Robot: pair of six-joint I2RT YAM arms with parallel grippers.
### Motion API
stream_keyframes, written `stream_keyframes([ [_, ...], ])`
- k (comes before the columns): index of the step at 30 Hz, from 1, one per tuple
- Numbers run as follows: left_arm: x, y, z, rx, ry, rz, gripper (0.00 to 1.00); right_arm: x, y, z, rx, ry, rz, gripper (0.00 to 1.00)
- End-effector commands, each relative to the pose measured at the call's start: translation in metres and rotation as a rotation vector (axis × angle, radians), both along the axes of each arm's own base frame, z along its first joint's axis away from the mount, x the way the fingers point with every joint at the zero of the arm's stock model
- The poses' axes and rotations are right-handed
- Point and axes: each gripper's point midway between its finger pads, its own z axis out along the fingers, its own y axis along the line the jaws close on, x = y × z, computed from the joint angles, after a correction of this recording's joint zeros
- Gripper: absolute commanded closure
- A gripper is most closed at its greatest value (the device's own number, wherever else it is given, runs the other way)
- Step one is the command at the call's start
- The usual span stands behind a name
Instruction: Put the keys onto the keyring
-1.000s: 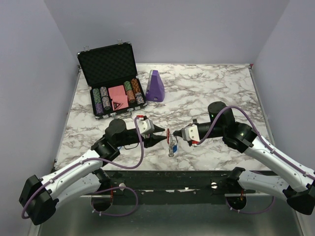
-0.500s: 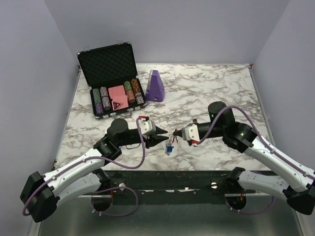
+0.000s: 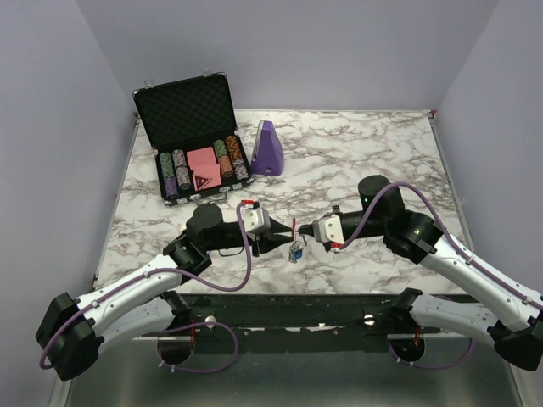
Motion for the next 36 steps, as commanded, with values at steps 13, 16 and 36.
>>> stream_keyframes([
  [13,-0.002,-0.006,0.014,-0.009,-0.016,-0.033,1.0,0.002,0.002,0.004,0.02,-0.016,-0.006,1.0],
  [16,-0.002,-0.005,0.013,0.002,-0.019,-0.032,1.0,0.002,0.002,0.002,0.014,-0.016,-0.006,0.99],
  [36,-0.026,-0.002,0.012,0.222,-0.153,-0.29,1.0,0.007,0.002,0.0,-0.013,-0.053,0.002,1.0],
])
